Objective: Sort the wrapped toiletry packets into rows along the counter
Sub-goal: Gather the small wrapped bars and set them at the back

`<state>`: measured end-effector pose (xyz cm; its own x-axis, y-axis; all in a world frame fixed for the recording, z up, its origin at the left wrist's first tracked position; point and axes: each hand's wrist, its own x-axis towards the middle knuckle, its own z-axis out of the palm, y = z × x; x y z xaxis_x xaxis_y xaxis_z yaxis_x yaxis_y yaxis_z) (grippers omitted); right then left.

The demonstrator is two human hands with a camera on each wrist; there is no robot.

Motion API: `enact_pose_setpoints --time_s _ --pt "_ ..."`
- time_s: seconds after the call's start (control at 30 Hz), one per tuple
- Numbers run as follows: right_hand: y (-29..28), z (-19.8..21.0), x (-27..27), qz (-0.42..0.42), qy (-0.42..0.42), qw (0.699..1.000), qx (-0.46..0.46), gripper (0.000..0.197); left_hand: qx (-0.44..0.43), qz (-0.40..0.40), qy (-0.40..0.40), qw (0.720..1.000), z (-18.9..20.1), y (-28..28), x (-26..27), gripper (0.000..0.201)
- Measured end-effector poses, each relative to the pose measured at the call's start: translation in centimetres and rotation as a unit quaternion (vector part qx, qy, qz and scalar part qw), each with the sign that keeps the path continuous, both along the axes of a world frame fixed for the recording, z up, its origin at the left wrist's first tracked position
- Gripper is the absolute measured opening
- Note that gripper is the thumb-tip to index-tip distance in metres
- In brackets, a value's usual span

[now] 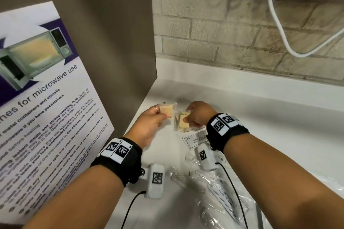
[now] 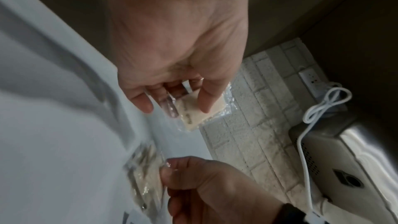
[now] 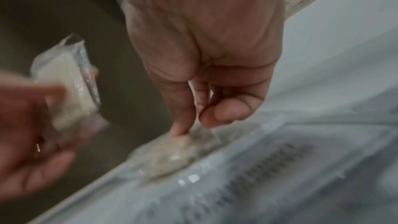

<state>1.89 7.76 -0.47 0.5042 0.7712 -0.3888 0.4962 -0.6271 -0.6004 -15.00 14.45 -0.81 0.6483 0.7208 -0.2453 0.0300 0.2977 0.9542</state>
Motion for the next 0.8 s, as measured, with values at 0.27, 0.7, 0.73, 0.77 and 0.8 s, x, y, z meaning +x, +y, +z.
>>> enact_pose_setpoints --time_s 0.27,0.7,0.73,0.77,0.8 --pt "-1.7 2.7 0.5 -0.033 0.130 0.960 0.246 0.016 0.173 -0.103 0.100 0.974 1.6 0.9 0.8 0.025" --pt "-5.2 0.7 -0.8 -0.216 0.330 0.846 0.360 0.021 -0.088 0.006 -0.030 0.996 2.6 -1.5 4.7 0.011" --pt "-5.3 0.5 -0.8 -0.226 0.336 0.840 0.361 0.024 -0.111 0.015 -0.052 0.992 2.6 -1.6 4.8 0.011" --pt "-5.2 0.4 -0.9 -0.237 0.350 0.829 0.367 0.026 -0.125 0.023 -0.067 0.990 2.5 -1.6 4.9 0.011" --pt "-5.2 0.5 -0.9 -0.242 0.366 0.817 0.375 0.027 -0.129 0.030 -0.071 0.989 2.5 -1.5 4.9 0.011"
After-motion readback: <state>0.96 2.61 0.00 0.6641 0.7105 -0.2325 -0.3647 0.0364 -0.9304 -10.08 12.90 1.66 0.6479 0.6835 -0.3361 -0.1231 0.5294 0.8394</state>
